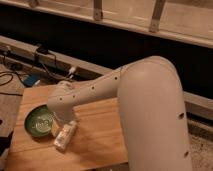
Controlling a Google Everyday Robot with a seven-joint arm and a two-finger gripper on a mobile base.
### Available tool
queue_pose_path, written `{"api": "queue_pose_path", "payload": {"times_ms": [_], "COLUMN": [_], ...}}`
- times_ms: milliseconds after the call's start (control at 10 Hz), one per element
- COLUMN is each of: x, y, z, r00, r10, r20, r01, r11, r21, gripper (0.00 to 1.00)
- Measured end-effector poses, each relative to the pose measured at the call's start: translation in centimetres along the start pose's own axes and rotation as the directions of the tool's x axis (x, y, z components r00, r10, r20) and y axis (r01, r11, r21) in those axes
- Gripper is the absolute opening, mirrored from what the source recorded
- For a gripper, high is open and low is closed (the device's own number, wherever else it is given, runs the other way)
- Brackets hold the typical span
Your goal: Place the bottle in the ceramic bowl
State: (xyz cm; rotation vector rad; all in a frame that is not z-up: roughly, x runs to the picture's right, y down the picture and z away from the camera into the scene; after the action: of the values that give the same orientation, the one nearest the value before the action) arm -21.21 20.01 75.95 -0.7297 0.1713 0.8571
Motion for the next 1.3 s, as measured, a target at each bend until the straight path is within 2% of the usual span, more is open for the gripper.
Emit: {"api": "queue_pose_path", "payload": {"times_ms": [100,200,400,600,800,1300], "x": [-0.3,-0.5,-0.6,-0.6,-0.5,-0.5], "y": [0.1,0.1,-0.1,-0.2,-0.7,-0.6], "z": [1.0,1.5,2.0,2.0,1.8,1.8], "r00": [0.999,0.997,0.993,0.992,0.988,0.989], "r10": [0.030,0.074,0.117,0.125,0.152,0.150], "r20": [-0.013,-0.010,-0.008,-0.006,0.010,0.009], "r01": [-0.030,-0.074,-0.117,-0.125,-0.152,-0.150], "r11": [1.000,0.997,0.993,0.992,0.988,0.989], "r21": [0.004,0.020,0.034,0.032,0.013,0.012], "gripper": [0.80,0.80,0.80,0.80,0.80,0.80]}}
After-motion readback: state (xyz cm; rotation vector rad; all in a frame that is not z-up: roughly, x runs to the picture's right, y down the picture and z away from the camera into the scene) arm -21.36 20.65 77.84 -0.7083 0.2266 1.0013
